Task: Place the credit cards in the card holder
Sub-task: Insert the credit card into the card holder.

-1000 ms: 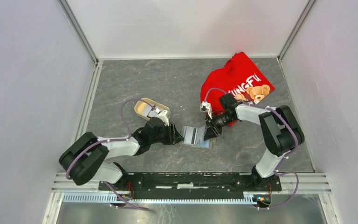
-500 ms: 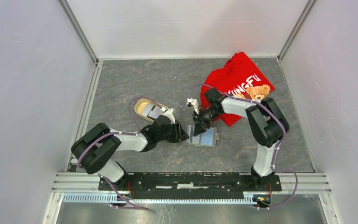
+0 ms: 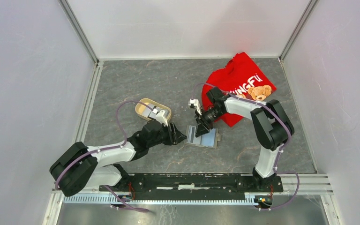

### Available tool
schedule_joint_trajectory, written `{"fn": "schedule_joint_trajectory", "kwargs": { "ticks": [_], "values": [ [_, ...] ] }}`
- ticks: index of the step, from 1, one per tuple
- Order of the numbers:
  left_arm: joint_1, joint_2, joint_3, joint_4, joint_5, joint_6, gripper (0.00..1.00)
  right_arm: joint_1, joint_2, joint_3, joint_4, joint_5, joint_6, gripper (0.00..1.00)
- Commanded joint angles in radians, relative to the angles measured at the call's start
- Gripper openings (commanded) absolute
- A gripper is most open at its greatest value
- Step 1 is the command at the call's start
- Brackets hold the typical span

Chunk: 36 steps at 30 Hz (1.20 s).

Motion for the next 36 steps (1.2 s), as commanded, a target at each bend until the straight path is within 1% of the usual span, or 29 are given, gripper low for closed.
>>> {"fn": "schedule_joint_trajectory", "kwargs": {
  "ticks": [1,2,4,7,8,9,10,13,15,17,20,25,29,32,34,36],
  "values": [
    [-0.005,0.036,0.042,0.058,-0.012,0.037,0.59,-0.024,-0.171,0.027,-0.102,-0.065,-0.187,0.36],
    [-0.005,0.077,0.062,0.063,-0.012,0.04,0.59,-0.033,-0.203,-0.009,-0.073,-0.051,-0.179,0.38],
    [-0.005,0.152,0.102,0.055,-0.005,0.048,0.6,-0.036,-0.255,-0.093,-0.01,0.024,-0.151,0.39],
    [-0.005,0.231,0.151,0.04,-0.008,0.053,0.61,-0.038,-0.254,-0.161,0.064,0.15,-0.116,0.34],
    [-0.005,0.247,0.162,0.031,-0.014,0.056,0.63,-0.038,-0.24,-0.158,0.065,0.16,-0.11,0.31],
    [-0.005,0.258,0.172,0.021,-0.022,0.058,0.68,-0.037,-0.225,-0.15,0.063,0.16,-0.102,0.27],
    [-0.005,0.266,0.179,0.009,-0.031,0.059,0.7,-0.036,-0.212,-0.141,0.063,0.16,-0.092,0.24],
    [-0.007,0.286,0.186,-0.008,-0.035,0.057,0.7,-0.033,-0.186,-0.146,0.091,0.182,-0.056,0.18],
    [-0.009,0.306,0.184,-0.01,-0.031,0.052,0.69,-0.034,-0.17,-0.151,0.11,0.184,-0.032,0.17],
    [-0.012,0.329,0.186,-0.01,-0.022,0.048,0.66,-0.032,-0.155,-0.151,0.129,0.177,-0.005,0.17],
    [-0.018,0.361,0.187,-0.005,-0.013,0.032,0.56,-0.032,-0.124,-0.145,0.153,0.184,0.027,0.17],
    [-0.057,0.398,0.185,0.039,-0.007,-0.005,0.51,-0.033,-0.09,-0.141,0.169,0.183,0.051,0.17],
    [-0.101,0.421,0.186,0.07,-0.003,-0.034,0.5,-0.035,-0.088,-0.133,0.153,0.191,0.031,0.19],
    [-0.114,0.412,0.174,0.08,-0.016,-0.046,0.49,-0.05,-0.108,-0.116,0.091,0.179,-0.035,0.2],
    [-0.114,0.366,0.161,0.044,-0.061,-0.038,0.5,-0.072,-0.148,-0.107,0.043,0.164,-0.102,0.21],
    [-0.113,0.283,0.164,-0.027,-0.122,-0.007,0.54,-0.097,-0.206,-0.112,0.009,0.148,-0.161,0.23]
  ]
}}
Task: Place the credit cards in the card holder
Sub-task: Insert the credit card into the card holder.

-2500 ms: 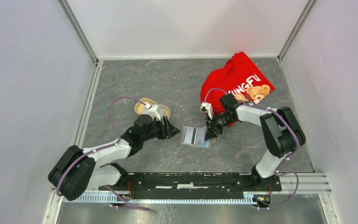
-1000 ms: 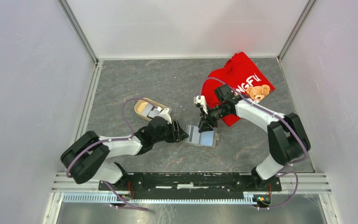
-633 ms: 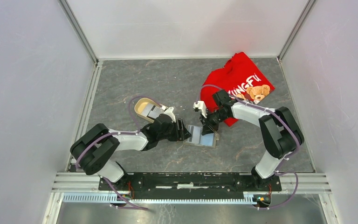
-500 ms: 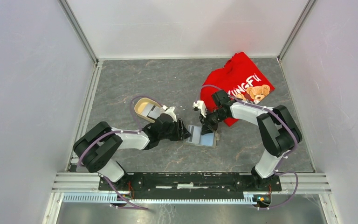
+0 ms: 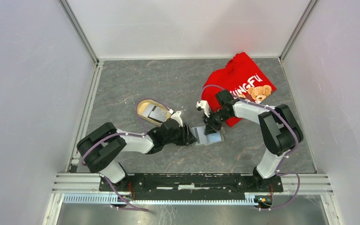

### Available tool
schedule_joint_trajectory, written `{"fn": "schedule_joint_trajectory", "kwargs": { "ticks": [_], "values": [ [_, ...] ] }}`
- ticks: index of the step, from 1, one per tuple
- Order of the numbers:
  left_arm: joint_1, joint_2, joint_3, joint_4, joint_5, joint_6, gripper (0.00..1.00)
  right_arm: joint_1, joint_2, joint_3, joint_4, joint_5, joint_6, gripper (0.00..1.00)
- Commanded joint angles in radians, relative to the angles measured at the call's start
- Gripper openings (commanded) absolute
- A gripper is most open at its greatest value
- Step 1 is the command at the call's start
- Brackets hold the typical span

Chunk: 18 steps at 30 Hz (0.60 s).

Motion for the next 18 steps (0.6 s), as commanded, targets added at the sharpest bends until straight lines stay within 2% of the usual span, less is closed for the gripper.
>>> {"fn": "schedule_joint_trajectory", "kwargs": {
  "ticks": [1,8,9,12,14,18],
  "values": [
    [-0.013,-0.118,-0.011,-0.15,-0.119,0.024,0.57,-0.039,-0.125,0.02,-0.092,-0.052,-0.153,0.24],
    [-0.004,-0.415,0.093,-0.396,-0.274,0.265,0.71,-0.119,-0.285,0.045,-0.198,-0.143,-0.311,0.28],
    [0.003,-0.449,0.117,-0.431,-0.299,0.306,0.74,-0.123,-0.317,0.043,-0.196,-0.137,-0.307,0.28],
    [0.056,-0.528,0.185,-0.521,-0.35,0.437,0.94,-0.127,-0.417,0.047,-0.159,-0.051,-0.26,0.32],
    [0.125,-0.566,0.227,-0.547,-0.341,0.502,0.99,-0.129,-0.475,0.069,-0.129,0.023,-0.224,0.39],
    [0.342,-0.552,0.298,-0.58,-0.157,0.577,1.0,-0.136,-0.556,0.079,-0.016,0.059,-0.126,0.69]
  ]
}}
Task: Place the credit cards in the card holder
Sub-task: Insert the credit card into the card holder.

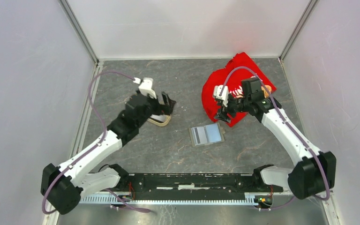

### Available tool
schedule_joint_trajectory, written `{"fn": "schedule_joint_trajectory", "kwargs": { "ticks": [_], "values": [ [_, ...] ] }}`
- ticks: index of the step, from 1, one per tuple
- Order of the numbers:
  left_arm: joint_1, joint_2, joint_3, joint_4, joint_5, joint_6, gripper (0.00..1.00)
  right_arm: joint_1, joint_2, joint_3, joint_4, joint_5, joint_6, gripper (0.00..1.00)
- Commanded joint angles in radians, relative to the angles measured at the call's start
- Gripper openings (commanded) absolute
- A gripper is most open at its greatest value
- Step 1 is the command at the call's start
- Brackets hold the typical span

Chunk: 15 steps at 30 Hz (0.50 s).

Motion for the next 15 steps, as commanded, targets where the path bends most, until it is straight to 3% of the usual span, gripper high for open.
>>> {"fn": "schedule_joint_trajectory", "kwargs": {
  "ticks": [1,7,10,15],
  "values": [
    [0.214,0.057,0.109,-0.125,0.098,0.188,1.0,-0.009,-0.08,0.041,0.15,0.027,0.097,0.75],
    [0.319,0.308,0.358,-0.411,0.055,0.337,0.98,-0.058,0.004,-0.013,0.132,-0.171,0.072,0.79],
    [0.329,0.37,0.363,-0.413,0.056,0.416,0.9,-0.078,0.03,-0.056,0.152,-0.228,0.067,0.78],
    [0.348,0.457,0.379,-0.415,0.065,0.43,0.88,-0.082,0.049,-0.088,0.15,-0.263,0.054,0.78]
  ]
}}
